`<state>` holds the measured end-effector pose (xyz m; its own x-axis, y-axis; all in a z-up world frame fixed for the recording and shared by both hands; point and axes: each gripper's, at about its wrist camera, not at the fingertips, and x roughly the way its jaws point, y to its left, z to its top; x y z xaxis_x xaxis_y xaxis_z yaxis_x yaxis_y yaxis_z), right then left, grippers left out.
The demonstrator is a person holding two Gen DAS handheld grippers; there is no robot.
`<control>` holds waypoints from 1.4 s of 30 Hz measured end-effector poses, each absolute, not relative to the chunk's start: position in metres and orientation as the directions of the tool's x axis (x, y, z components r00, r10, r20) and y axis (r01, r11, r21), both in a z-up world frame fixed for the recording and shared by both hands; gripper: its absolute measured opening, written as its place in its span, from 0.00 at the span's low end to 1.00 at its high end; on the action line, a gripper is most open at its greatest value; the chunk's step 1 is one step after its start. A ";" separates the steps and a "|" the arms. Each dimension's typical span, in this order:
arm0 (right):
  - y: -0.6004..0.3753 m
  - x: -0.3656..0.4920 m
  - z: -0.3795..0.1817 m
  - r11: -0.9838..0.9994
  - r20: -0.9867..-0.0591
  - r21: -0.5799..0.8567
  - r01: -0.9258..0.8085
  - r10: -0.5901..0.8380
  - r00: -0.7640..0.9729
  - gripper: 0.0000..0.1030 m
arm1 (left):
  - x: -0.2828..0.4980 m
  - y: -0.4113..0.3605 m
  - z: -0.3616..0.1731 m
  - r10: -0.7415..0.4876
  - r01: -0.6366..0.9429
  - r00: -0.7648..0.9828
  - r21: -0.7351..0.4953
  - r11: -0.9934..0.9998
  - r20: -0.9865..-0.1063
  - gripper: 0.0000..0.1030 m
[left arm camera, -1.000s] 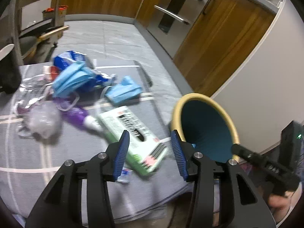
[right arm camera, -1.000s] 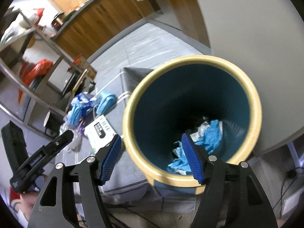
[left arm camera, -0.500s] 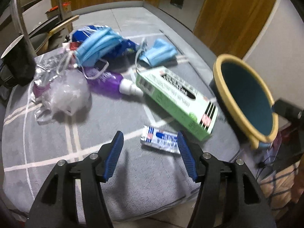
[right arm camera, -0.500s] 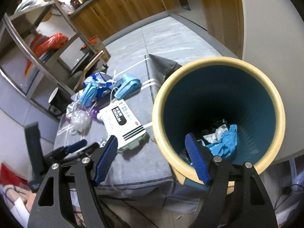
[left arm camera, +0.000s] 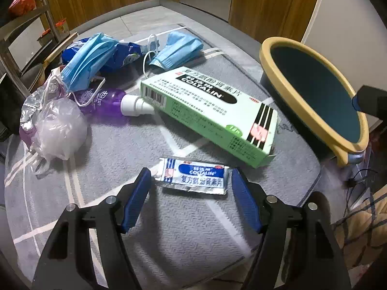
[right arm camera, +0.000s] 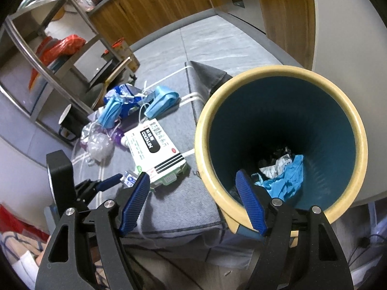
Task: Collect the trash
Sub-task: 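Grasp and lift the green COLTALIN box with the right tool while the left grasps the sachet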
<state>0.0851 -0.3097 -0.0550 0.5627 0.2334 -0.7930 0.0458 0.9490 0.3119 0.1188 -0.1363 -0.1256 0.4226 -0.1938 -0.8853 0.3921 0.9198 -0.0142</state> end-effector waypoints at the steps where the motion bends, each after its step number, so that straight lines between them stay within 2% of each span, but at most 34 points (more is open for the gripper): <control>1: -0.306 0.088 -0.056 0.951 -0.796 0.306 0.036 0.234 0.558 0.72 | 0.119 -0.135 -0.126 -0.195 0.390 0.420 -0.018 0.921 -0.886 0.57; 8: -0.277 0.108 -0.058 0.965 -0.811 0.251 -0.071 0.250 0.529 0.72 | 0.122 -0.110 -0.123 -0.192 0.322 0.431 -0.048 0.946 -0.881 0.55; 15: -0.236 0.136 -0.070 0.952 -0.835 0.198 -0.235 0.289 0.468 0.78 | 0.122 -0.079 -0.108 -0.190 0.224 0.455 -0.095 0.970 -0.870 0.55; 21: -0.213 0.163 -0.091 0.936 -0.868 0.130 -0.328 0.267 0.418 0.83 | 0.127 -0.054 -0.104 -0.213 0.160 0.455 -0.156 0.975 -0.865 0.55; 34: -0.200 0.187 -0.130 0.921 -0.910 0.075 -0.383 0.220 0.352 0.87 | 0.133 -0.058 -0.110 -0.221 0.160 0.442 -0.166 0.973 -0.869 0.56; 35: -0.199 0.186 -0.130 0.920 -0.909 0.070 -0.386 0.218 0.354 0.85 | 0.133 -0.058 -0.111 -0.220 0.159 0.442 -0.166 0.973 -0.869 0.56; 37: -0.199 0.184 -0.128 0.921 -0.907 0.070 -0.384 0.219 0.359 0.75 | 0.133 -0.059 -0.111 -0.219 0.156 0.442 -0.166 0.974 -0.870 0.56; 42: -0.203 0.178 -0.125 0.923 -0.905 0.102 -0.372 0.241 0.350 0.72 | 0.132 -0.059 -0.105 -0.223 0.153 0.455 -0.171 0.973 -0.862 0.56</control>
<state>0.1784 -0.2026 -0.1249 0.3505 0.2413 -0.9050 -0.3716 0.9228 0.1021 0.1321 -0.0591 -0.1047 0.4552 -0.2233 -0.8620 0.1531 0.9733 -0.1713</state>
